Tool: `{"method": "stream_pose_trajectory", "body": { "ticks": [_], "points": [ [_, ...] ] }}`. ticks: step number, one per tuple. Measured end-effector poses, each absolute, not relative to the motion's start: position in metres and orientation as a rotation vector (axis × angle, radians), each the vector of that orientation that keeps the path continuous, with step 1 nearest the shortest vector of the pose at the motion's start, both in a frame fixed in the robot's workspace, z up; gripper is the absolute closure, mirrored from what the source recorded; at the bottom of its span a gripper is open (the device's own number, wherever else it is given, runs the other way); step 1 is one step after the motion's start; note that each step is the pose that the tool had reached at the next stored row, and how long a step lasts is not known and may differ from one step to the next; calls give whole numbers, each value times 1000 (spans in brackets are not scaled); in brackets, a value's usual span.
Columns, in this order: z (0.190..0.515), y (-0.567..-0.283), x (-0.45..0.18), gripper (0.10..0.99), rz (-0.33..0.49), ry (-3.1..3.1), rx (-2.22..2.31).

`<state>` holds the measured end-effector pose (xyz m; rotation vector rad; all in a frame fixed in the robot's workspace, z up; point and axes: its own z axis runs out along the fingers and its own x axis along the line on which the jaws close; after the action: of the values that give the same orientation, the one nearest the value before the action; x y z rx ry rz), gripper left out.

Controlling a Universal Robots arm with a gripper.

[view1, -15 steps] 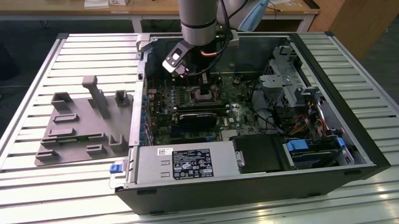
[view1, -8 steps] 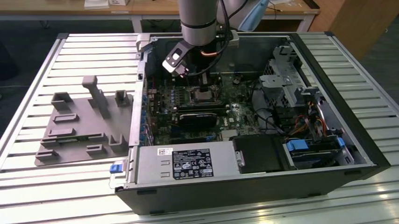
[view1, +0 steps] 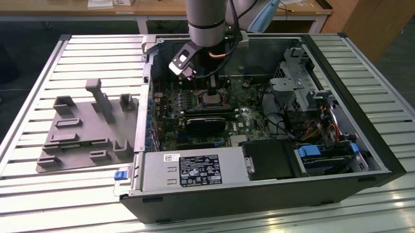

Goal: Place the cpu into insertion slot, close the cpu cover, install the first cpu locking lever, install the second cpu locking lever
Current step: 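Place the cpu into insertion slot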

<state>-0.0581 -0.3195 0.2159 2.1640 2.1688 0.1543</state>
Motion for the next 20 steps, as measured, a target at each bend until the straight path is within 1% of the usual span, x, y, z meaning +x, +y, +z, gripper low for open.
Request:
{"method": "stream_pose_trajectory", "body": {
  "ticks": [15, 20],
  "points": [
    [259, -320, -58, 980, 155, 2169, 2164],
    [261, -320, -54, 980, 154, 2168, 2166]
  ]
}}
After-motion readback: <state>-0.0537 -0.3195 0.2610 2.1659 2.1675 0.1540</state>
